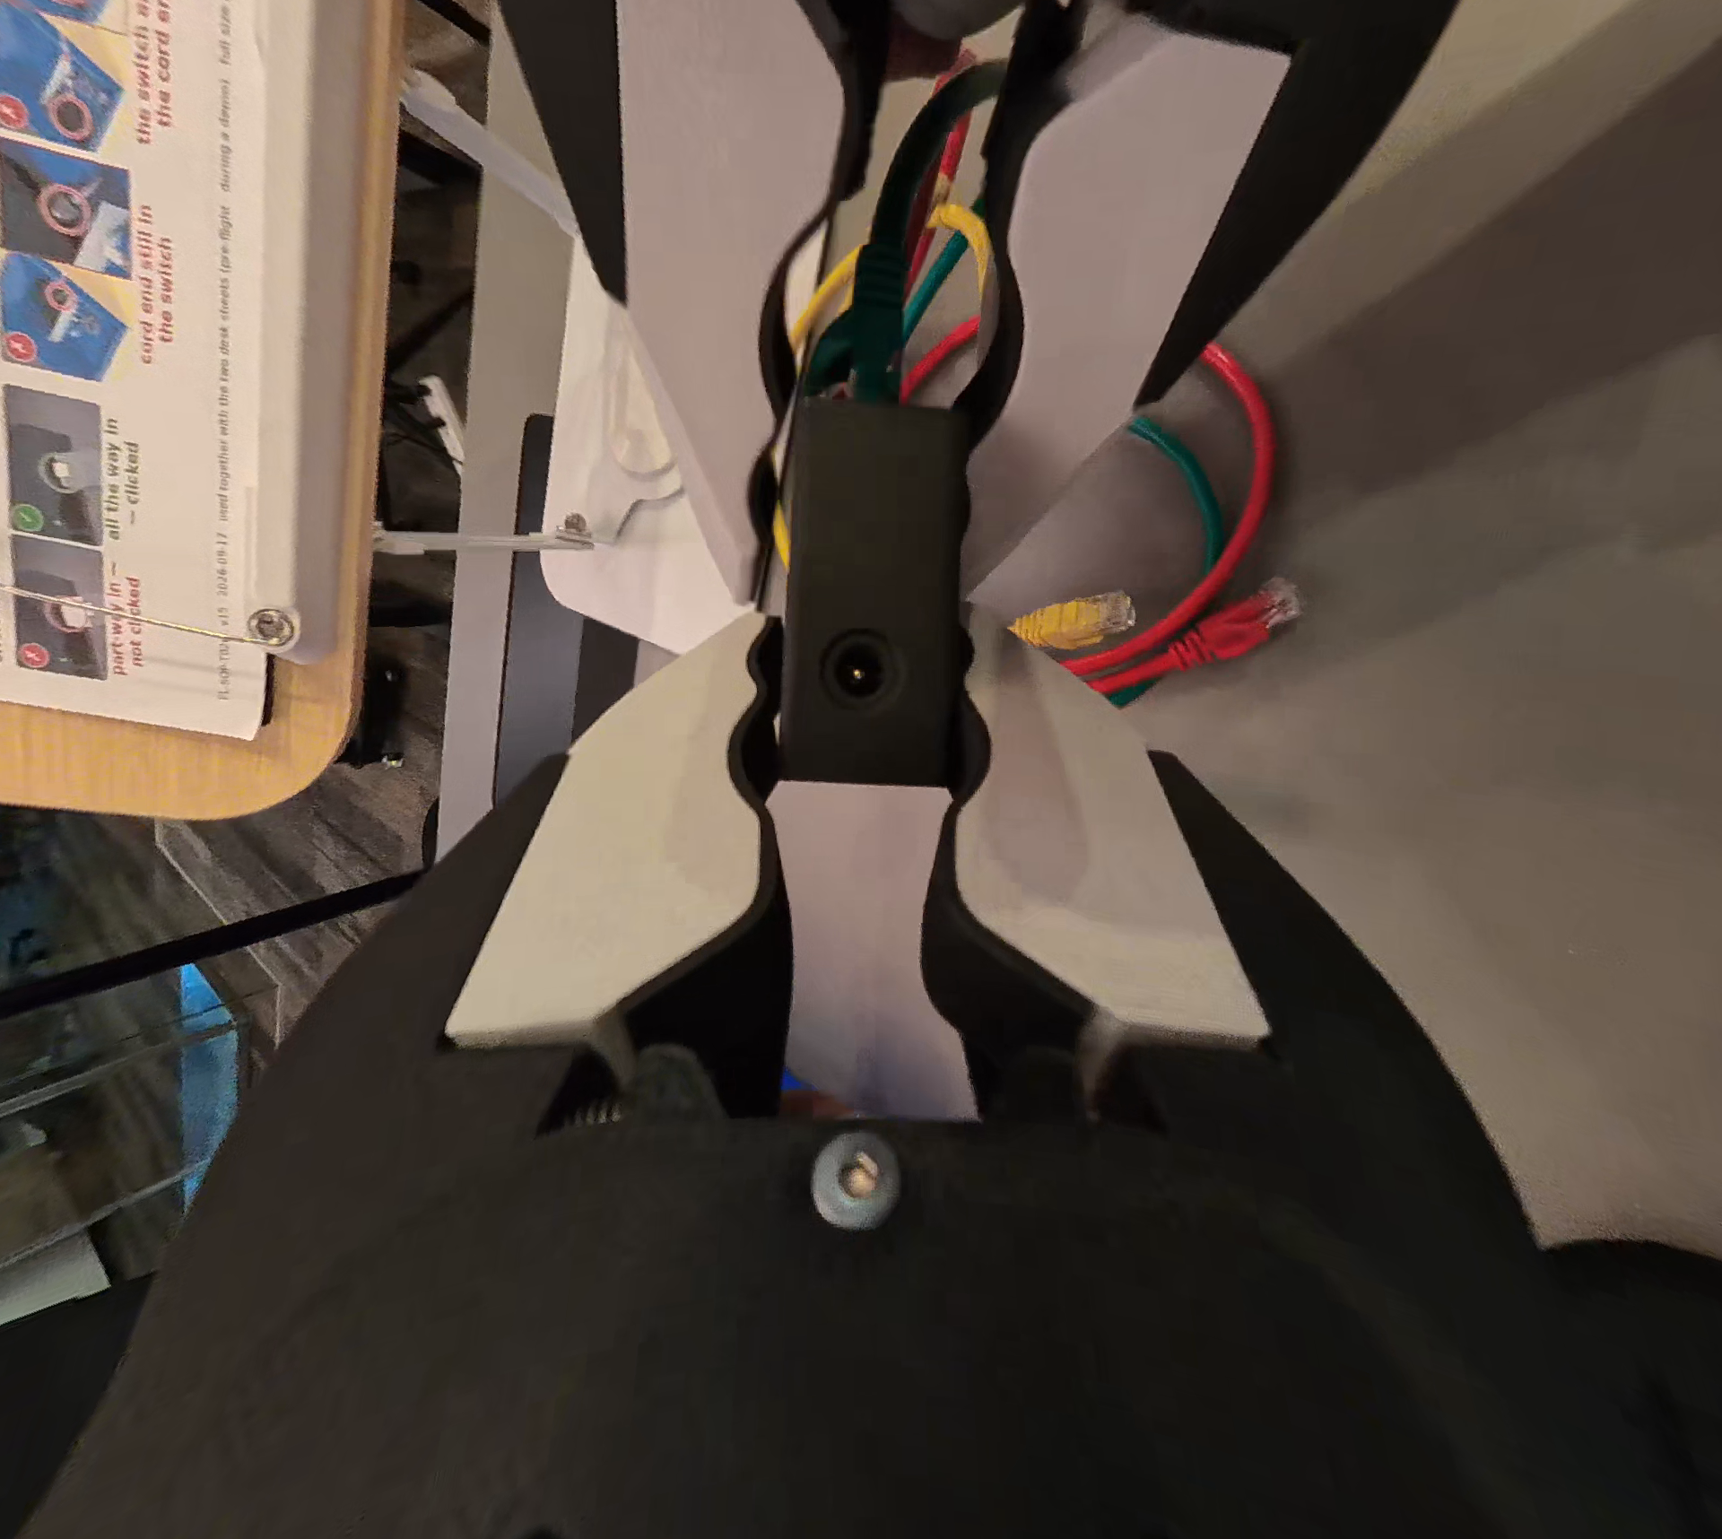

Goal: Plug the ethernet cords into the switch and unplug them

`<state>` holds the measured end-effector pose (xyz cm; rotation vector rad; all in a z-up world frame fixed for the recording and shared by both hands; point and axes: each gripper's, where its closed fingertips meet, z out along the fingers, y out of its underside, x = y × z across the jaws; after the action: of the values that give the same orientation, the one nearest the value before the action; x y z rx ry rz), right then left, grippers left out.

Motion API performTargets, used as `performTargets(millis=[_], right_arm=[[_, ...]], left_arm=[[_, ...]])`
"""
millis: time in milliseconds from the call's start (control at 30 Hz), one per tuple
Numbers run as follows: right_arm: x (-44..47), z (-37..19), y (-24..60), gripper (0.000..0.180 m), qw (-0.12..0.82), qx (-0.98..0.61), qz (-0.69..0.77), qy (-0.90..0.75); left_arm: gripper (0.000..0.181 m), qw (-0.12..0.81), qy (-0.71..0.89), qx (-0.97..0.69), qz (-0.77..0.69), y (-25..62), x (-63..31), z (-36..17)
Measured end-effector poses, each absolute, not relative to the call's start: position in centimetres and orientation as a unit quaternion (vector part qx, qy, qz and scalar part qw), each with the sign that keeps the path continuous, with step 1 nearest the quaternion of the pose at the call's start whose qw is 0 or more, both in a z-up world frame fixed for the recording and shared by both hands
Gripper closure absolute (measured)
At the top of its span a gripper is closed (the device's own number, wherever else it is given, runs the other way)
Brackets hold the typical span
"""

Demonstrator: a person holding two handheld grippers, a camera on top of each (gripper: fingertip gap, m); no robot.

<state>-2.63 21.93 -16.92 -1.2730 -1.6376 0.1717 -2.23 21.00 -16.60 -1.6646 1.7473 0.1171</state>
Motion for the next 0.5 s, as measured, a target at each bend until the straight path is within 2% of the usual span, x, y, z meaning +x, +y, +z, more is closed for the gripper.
performTargets(millis=[33,67,167,267,400,500], right_arm=[[-2.4,-16.5,22.0,0.142,0.513,-0.527,0.083,-0.672],[-2.2,-16.4,21.6,0.129,0.51,-0.524,0.105,-0.674],[-1.3,-16.2,21.8,0.121,0.508,-0.528,0.129,-0.668],[-1.5,-15.9,21.2,0.128,0.515,-0.514,0.154,-0.668],[-2.6,-15.8,20.1,0.155,0.511,-0.502,0.21,-0.666],[-2.7,-15.9,19.8,0.155,0.509,-0.498,0.232,-0.662]], left_arm=[[0.15,0.364,0.673,-0.643,0.034,21.0,-2.1,-16.2],[0.15,0.373,0.669,-0.643,0.019,20.9,-2.0,-15.8],[0.15,0.402,0.664,-0.63,-0.017,20.6,-1.8,-14.5],[0.15,0.429,0.669,-0.604,-0.052,19.8,-1.1,-13.4],[0.15,0.442,0.675,-0.584,-0.084,18.7,-0.2,-13.0],[0.151,0.453,0.672,-0.578,-0.101,18.4,0.0,-12.9]])
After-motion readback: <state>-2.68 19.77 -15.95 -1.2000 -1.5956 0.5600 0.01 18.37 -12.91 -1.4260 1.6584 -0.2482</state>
